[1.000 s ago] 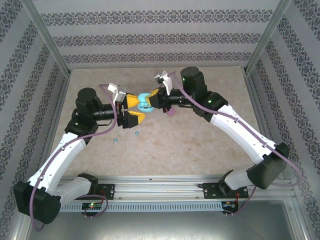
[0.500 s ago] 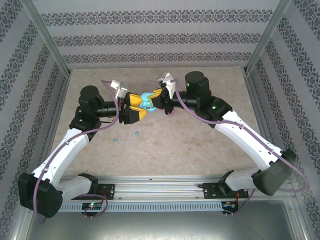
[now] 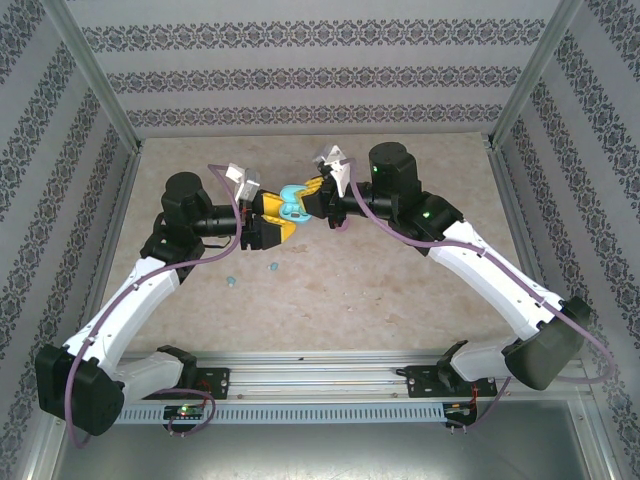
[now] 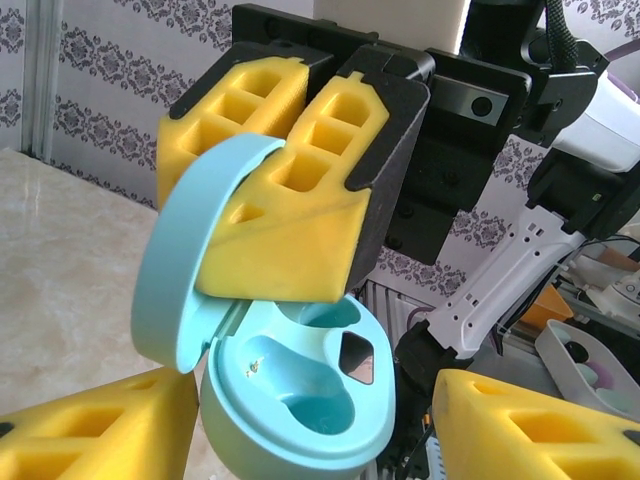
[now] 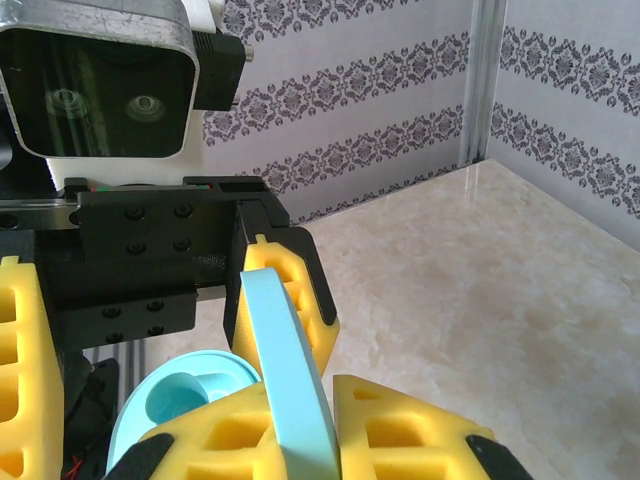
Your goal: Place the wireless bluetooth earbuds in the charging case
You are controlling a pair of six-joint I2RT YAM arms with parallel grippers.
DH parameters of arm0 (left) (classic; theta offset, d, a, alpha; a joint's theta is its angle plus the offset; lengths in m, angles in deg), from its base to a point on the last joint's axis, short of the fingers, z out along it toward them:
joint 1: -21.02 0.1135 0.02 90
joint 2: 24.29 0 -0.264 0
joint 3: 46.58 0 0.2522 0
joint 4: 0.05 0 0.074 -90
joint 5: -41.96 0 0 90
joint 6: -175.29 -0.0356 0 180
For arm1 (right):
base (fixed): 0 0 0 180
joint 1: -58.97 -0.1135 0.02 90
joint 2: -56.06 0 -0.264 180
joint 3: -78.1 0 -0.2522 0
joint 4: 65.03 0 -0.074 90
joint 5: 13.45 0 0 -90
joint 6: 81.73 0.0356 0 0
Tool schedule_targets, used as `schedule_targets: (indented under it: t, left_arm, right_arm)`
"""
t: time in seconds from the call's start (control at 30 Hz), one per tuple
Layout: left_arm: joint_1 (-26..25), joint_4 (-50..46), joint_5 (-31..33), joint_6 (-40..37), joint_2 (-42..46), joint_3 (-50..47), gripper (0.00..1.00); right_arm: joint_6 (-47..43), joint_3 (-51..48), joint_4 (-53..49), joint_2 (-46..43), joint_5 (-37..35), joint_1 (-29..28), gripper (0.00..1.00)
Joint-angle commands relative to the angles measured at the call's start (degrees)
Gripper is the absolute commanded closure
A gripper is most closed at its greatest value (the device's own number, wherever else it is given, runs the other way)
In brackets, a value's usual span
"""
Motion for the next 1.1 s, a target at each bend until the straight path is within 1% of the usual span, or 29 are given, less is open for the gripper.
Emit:
schedule_targets:
  t: [0.0, 0.3, 0.37, 0.47, 0.57, 0.7, 0.8, 0.87, 0.93, 1.07]
  left_arm:
    - [-0.83, -0.39, -0.05, -2.33, 0.0, 1.23, 0.39]
    - [-1.0, 0.75, 0.16, -1.8, -0.07, 0.85, 0.39]
    - [-1.05, 0.59, -0.04, -1.81, -0.2, 0.68, 0.44]
    - [-1.1, 0.11, -0.06, -2.48, 0.03, 0.4, 0.47]
    - [-1.1, -1.1, 0.0, -3.32, 0.22, 0.65, 0.57]
    - [-1.08, -2.34, 0.49, -4.36, 0.53, 0.99, 0.65]
    - [-1.05, -3.67, 1.12, -5.23, 0.75, 1.22, 0.71]
    - [-1.06, -4.22, 1.64, -5.33, 0.99, 1.39, 0.74]
    - [-1.04, -4.57, 2.28, -5.35, 1.06, 1.46, 0.76]
    - [-0.74, -4.93, 3.68, -4.53, 1.36, 1.45, 0.77]
  right_arm:
    - [0.62, 1.17, 1.68, 0.55, 1.88, -0.94, 1.0]
    - [0.77, 1.61, 1.38, 1.25, 2.31, -1.26, 1.0]
    - [0.96, 1.86, 1.23, 1.4, 2.32, -1.29, 1.0]
    - [1.23, 2.13, 1.09, 1.65, 2.47, -1.24, 1.0]
    - [1.57, 2.44, 0.79, 1.96, 2.96, -1.14, 1.0]
    - [1.92, 2.93, 0.29, 2.31, 3.61, -1.27, 0.97]
    - [2.21, 3.01, 0.25, 2.39, 3.88, -1.16, 0.89]
    - [2.29, 3.02, 0.26, 2.4, 4.07, -1.26, 0.79]
    - [2.29, 2.93, 0.12, 2.4, 4.25, -1.22, 0.74]
    - [2.77, 3.09, -0.06, 2.14, 4.04, -1.26, 0.58]
